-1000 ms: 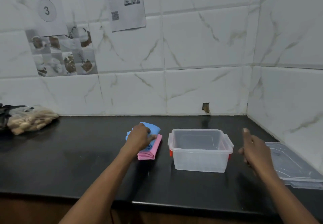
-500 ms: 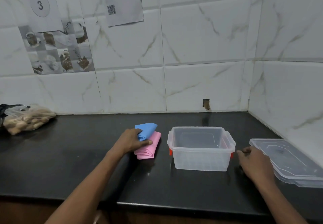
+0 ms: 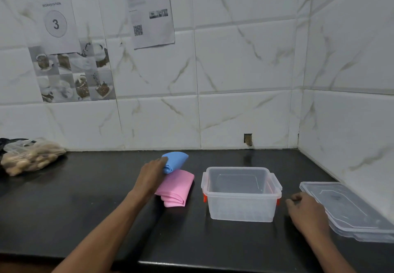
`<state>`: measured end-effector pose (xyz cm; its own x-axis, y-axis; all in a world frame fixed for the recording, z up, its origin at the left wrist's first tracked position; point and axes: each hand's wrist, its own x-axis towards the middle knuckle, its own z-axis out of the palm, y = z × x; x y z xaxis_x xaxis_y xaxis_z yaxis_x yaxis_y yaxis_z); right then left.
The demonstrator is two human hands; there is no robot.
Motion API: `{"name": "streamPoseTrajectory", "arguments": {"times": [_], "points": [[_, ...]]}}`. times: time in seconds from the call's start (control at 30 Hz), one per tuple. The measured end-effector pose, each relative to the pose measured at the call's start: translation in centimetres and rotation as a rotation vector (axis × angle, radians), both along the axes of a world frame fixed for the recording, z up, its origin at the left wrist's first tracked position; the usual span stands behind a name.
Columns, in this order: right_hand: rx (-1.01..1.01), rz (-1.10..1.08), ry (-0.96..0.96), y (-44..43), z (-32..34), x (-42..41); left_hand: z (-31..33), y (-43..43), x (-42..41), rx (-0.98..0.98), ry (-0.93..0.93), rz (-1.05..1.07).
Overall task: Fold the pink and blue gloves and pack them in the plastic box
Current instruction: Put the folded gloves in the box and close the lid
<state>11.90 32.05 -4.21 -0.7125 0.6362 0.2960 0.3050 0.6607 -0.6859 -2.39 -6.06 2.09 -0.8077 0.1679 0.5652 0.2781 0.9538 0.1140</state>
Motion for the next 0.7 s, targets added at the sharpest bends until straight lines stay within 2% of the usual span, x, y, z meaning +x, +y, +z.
{"name": "streamPoseTrajectory", "arguments": {"times": [0.1, 0.17, 0.3, 0.37, 0.4, 0.47, 0.57, 0.63, 0.7], "points": [[-0.035, -0.005, 0.031, 0.1, -0.2, -0.1, 1.7, 0.2, 0.3, 0.037, 0.064, -0.042], [-0.128, -0.011, 0.133, 0.2, 0.0, 0.1, 2.9, 0.5, 0.9, 0.135, 0.111, -0.103], [-0.194, -0.147, 0.653, -0.2, 2.4, 1.8, 6.1, 1.9, 2.6, 0.464, 0.191, -0.297], [-0.223, -0.049, 0.867, -1.3, 5.1, 2.9, 8.0, 3.2, 3.4, 0.537, 0.203, -0.364], [-0.233, 0.058, 0.902, -1.9, 6.7, 3.1, 8.8, 4.0, 3.8, 0.557, 0.179, -0.383], [-0.235, 0.326, 0.867, -3.4, 9.6, 2.6, 9.5, 5.8, 4.5, 0.616, 0.072, -0.426], [-0.224, 0.667, 0.607, -6.0, 13.0, 0.5, 9.1, 9.0, 6.0, 0.819, -0.253, -0.605], [-0.211, 0.735, 0.388, -7.1, 13.8, -1.2, 8.2, 10.7, 6.5, 0.964, -0.472, -0.719], [-0.283, 0.722, 0.219, -7.1, 13.7, -2.8, 7.5, 11.9, 6.5, 1.108, -0.67, -0.712]]}}
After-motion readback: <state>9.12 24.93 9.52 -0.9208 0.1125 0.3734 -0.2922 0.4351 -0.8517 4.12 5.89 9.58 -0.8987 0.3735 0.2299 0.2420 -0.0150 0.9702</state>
